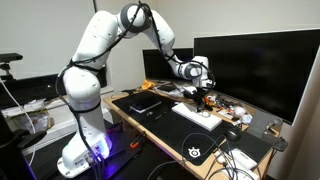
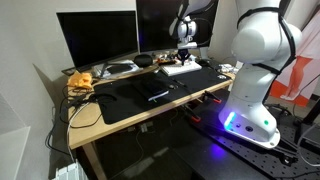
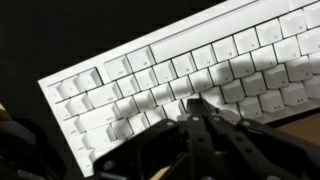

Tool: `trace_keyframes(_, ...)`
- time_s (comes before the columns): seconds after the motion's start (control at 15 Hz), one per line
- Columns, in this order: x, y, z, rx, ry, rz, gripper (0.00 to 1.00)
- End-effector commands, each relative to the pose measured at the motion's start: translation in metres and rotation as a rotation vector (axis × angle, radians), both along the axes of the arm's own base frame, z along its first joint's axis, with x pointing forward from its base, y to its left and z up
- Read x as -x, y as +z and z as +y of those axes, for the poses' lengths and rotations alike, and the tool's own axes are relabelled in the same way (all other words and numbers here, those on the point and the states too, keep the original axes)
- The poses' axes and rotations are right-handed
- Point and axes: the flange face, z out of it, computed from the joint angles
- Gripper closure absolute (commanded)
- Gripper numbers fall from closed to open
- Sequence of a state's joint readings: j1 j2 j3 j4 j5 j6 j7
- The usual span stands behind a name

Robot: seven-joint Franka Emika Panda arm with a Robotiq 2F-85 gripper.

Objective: Press two keys on the keyboard

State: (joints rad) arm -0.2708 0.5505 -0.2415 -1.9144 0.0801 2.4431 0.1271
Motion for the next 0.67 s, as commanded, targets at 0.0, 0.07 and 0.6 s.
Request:
trace_keyframes(0.0,0.002,0.014,0.001,-0.017,-0.004,-0.012,1.0)
trace_keyframes(0.07,0.005,0.019,0.001,-0.019,0.009,-0.011,1.0)
trace_keyframes(0.6,0.039,0.072,0.004,-0.005,0.114,-0.045,1.0)
